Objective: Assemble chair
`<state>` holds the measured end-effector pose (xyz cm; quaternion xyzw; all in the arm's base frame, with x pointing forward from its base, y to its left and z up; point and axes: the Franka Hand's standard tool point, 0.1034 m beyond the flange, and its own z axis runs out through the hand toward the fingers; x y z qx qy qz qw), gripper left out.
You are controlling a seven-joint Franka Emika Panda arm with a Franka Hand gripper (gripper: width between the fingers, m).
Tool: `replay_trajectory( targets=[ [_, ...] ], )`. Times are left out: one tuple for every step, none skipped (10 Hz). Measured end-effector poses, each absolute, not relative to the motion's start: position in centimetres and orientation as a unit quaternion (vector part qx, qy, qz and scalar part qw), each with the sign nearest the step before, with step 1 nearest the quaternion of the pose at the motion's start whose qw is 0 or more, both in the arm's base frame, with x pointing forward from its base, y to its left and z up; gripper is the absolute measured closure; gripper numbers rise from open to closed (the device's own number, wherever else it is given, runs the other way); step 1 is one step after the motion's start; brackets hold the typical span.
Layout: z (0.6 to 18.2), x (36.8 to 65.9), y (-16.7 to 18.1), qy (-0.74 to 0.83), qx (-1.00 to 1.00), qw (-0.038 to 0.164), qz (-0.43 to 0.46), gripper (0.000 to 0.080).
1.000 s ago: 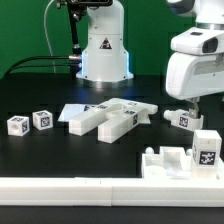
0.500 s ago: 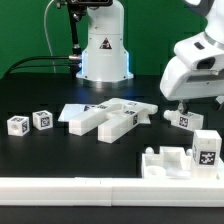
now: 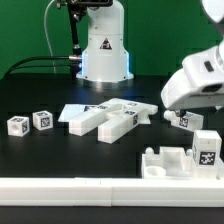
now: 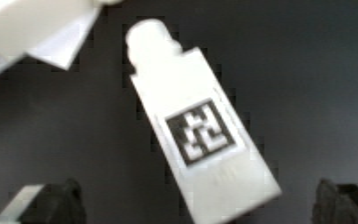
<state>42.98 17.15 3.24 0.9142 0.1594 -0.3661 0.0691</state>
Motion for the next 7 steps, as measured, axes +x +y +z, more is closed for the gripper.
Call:
replay_trajectory(
  targets=[
    [3.1, 43.4, 17.7, 0.179, 0.896, 0.085, -0.397, 0.0151],
    [2.8, 43.8, 18.4, 0.187, 0.891, 0.085, -0.404, 0.0151],
    [2.8, 44.0, 18.3, 0.184, 0.894, 0.084, -0.401, 0.0151],
    [2.7, 44.0, 18.1, 0.183, 0.894, 0.084, -0.401, 0.0151],
    [2.7, 44.0, 18.1, 0.182, 0.894, 0.084, -0.401, 0.0151],
    [2.5, 43.8, 18.1, 0.164, 0.897, 0.092, -0.399, 0.0151],
    [2.0, 43.2, 18.2, 0.140, 0.902, 0.103, -0.395, 0.0151]
  ],
)
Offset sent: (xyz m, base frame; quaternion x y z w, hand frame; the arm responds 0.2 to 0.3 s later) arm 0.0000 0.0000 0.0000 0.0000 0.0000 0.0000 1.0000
